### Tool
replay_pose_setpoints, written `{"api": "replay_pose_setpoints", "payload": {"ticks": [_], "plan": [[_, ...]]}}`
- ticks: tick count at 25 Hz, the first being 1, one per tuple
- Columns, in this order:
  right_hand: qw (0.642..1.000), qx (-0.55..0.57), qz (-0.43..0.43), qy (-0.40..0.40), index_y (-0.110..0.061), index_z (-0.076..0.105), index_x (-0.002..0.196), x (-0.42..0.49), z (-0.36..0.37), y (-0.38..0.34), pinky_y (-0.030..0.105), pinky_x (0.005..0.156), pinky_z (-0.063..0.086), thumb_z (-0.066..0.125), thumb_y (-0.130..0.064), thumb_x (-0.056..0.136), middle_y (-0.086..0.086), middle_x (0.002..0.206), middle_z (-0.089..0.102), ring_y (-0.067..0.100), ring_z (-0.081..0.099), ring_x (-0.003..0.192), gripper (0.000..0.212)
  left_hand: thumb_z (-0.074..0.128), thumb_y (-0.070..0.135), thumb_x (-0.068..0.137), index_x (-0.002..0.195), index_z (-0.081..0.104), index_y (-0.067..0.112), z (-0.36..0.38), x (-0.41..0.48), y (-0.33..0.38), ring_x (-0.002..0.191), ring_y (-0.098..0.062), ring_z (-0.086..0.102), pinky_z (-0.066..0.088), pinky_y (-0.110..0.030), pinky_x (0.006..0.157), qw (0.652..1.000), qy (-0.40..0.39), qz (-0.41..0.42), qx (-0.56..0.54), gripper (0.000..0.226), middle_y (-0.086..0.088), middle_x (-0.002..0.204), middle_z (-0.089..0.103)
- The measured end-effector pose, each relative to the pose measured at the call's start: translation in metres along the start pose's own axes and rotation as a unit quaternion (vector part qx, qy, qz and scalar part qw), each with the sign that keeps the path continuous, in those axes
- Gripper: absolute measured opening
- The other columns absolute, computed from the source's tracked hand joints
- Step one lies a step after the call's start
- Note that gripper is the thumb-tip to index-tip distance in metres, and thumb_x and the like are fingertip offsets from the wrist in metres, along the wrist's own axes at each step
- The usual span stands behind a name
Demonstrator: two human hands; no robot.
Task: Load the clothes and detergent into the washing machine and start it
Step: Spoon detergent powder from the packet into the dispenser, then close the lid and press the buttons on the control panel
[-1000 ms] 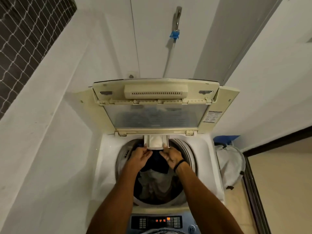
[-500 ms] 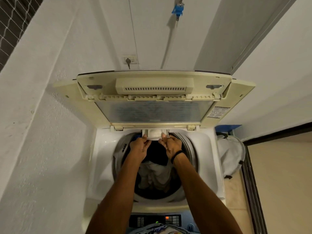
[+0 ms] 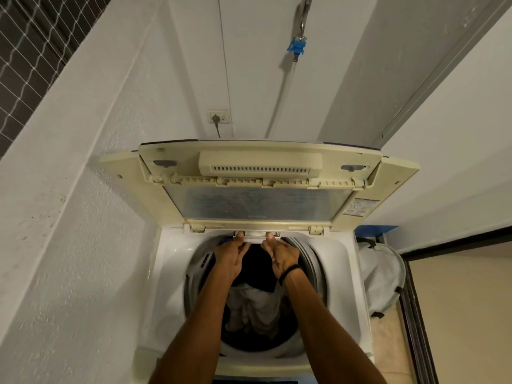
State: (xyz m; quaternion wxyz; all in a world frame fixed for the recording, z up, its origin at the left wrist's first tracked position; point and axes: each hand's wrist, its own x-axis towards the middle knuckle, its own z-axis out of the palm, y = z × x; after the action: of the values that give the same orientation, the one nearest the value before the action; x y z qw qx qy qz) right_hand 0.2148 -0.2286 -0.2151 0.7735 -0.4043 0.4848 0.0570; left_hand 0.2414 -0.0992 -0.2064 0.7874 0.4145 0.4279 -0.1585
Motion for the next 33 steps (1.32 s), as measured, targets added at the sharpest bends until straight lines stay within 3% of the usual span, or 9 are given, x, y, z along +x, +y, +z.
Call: {"api": "replay_pose_setpoints", "payload": {"ticks": [5,10,15,18,22,26,28,30,33], "plan": [[0.999,0.031,-0.011,-0.003,0.010,0.068,0.100,-0.005,0.003,-0.004,0.027,0.060,0.058,0.076,-0.006,0.082,0.017,0.085,0.072,0.023,0.070,0.074,0.025,0.071,0.006,0.087,0.127,0.053,-0.013,-0.008,-0.002,0.000,0.119,-0.032,0.062,0.060,-0.031,0.078,0.999,-0.043,0.011,0.001,0.048,-0.023,0.126,0.064],[0.999,0.041,0.005,-0.010,0.011,0.062,0.109,-0.008,0.008,-0.009,0.030,0.063,0.060,0.074,-0.005,0.084,0.021,0.103,0.071,0.026,0.072,0.084,0.032,0.062,0.004,0.094,0.105,0.060,-0.006,-0.002,-0.013,0.005,0.103,-0.022,0.061,0.045,-0.038,0.103,0.997,-0.059,0.005,0.046,0.015,-0.010,0.106,0.063],[0.999,-0.012,-0.021,-0.026,0.001,0.060,0.106,-0.008,0.003,-0.005,0.035,0.079,0.059,0.074,-0.004,0.083,0.021,0.101,0.072,0.027,0.071,0.087,0.027,0.063,0.003,0.093,0.097,0.064,-0.003,0.002,-0.020,0.009,0.091,-0.020,0.065,0.054,-0.026,0.087,0.993,-0.049,0.022,0.107,0.006,-0.013,0.101,0.067],[0.979,-0.188,-0.085,0.000,-0.002,0.067,0.087,-0.002,-0.002,-0.001,0.035,0.079,0.059,0.081,-0.018,0.078,0.015,0.087,0.076,0.028,0.073,0.085,0.022,0.069,0.013,0.090,0.091,0.069,0.003,0.007,-0.022,0.011,0.071,-0.011,0.063,0.050,-0.010,0.051,0.946,0.005,0.101,0.309,0.011,-0.007,0.085,0.071],[0.911,-0.379,-0.127,0.103,-0.010,0.076,0.082,0.008,0.000,-0.006,0.025,0.074,0.044,0.079,-0.045,0.075,0.004,0.079,0.075,0.019,0.067,0.078,0.036,0.076,0.031,0.082,0.092,0.075,0.004,0.003,-0.004,0.001,0.081,-0.026,0.072,0.056,-0.032,0.074,0.876,0.051,0.184,0.443,0.028,-0.011,0.086,0.075],[0.912,-0.376,-0.112,0.117,-0.009,0.076,0.088,0.001,0.012,-0.012,0.022,0.068,0.046,0.076,-0.044,0.079,0.008,0.085,0.076,0.019,0.067,0.073,0.037,0.074,0.051,0.072,0.092,0.076,0.006,0.000,0.015,-0.009,0.090,-0.030,0.072,0.057,-0.042,0.087,0.892,0.079,0.180,0.408,0.049,-0.011,0.094,0.077],[0.903,-0.407,-0.094,0.095,-0.009,0.073,0.093,-0.002,0.006,-0.015,0.024,0.064,0.049,0.075,-0.052,0.077,0.009,0.087,0.076,0.021,0.070,0.075,0.045,0.064,0.067,0.062,0.088,0.077,0.006,-0.006,0.027,-0.018,0.088,-0.030,0.073,0.057,-0.042,0.085,0.879,0.088,0.190,0.429,0.067,-0.011,0.090,0.077],[0.889,-0.452,-0.062,0.026,-0.011,0.071,0.099,0.008,-0.006,-0.018,0.031,0.070,0.060,0.075,-0.053,0.076,0.010,0.093,0.076,0.021,0.072,0.075,0.048,0.067,0.059,0.072,0.096,0.075,0.004,-0.003,0.016,-0.014,0.098,-0.031,0.071,0.055,-0.038,0.091,0.855,0.066,0.182,0.480,0.061,-0.014,0.099,0.076],[0.800,-0.589,-0.075,-0.082,-0.011,0.072,0.097,-0.037,-0.006,-0.047,0.033,0.068,0.063,0.071,-0.038,0.083,0.012,0.092,0.075,0.017,0.071,0.071,0.030,0.065,0.038,0.090,0.108,0.070,0.005,0.013,-0.063,0.017,0.108,-0.024,0.065,0.046,-0.025,0.093,0.769,0.003,0.189,0.611,0.038,-0.011,0.113,0.071]]}}
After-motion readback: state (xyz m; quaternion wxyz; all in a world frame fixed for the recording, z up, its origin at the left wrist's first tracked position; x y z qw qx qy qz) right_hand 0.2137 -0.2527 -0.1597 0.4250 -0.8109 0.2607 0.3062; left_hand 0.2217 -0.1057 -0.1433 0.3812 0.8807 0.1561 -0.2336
